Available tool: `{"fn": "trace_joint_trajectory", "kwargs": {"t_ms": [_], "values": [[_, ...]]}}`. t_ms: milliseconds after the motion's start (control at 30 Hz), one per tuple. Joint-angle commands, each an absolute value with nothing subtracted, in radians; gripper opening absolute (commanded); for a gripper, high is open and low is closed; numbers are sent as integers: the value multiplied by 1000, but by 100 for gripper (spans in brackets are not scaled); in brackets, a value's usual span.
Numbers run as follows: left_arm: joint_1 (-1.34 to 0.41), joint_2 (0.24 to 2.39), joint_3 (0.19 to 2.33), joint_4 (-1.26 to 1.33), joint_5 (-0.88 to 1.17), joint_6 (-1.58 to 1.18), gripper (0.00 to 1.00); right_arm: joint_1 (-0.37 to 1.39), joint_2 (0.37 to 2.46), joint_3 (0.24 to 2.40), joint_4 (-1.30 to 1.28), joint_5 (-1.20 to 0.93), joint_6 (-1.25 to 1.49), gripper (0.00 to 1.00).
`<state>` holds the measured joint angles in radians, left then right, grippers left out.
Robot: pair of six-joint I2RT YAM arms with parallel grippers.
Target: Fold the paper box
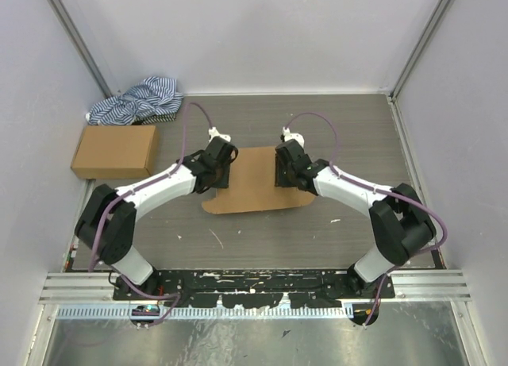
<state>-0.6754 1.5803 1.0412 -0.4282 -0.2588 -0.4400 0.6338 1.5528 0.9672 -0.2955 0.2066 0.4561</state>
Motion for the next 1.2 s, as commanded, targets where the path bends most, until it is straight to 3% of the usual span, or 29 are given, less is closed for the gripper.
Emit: {"fn": "trace_joint_trajectory", "kwargs": {"t_ms": [0,233,333,400,500,533,767,1167], "values": [[-659,1670,1139,-430,-277,-387,40,592,1647,999,-247,90,492,36],[-617,1708,1241,-451,-254,-374,43,568,1683,1115,-272,107,475,41],[-616,1654,1233,-452,-272,-361,45,568,1614,1115,-286,143,478,48],[-617,1591,1210,-449,-277,-351,48,568,1517,1078,-278,177,486,60],[-616,1477,1118,-414,-255,-352,51,565,1374,977,-253,256,520,97],[-616,1436,1073,-397,-233,-355,53,562,1337,945,-245,253,520,100],[-616,1241,802,-255,-141,-441,59,555,1256,809,-242,155,445,100],[-620,1295,761,-203,-123,-435,60,555,1319,767,-232,103,423,92]]}}
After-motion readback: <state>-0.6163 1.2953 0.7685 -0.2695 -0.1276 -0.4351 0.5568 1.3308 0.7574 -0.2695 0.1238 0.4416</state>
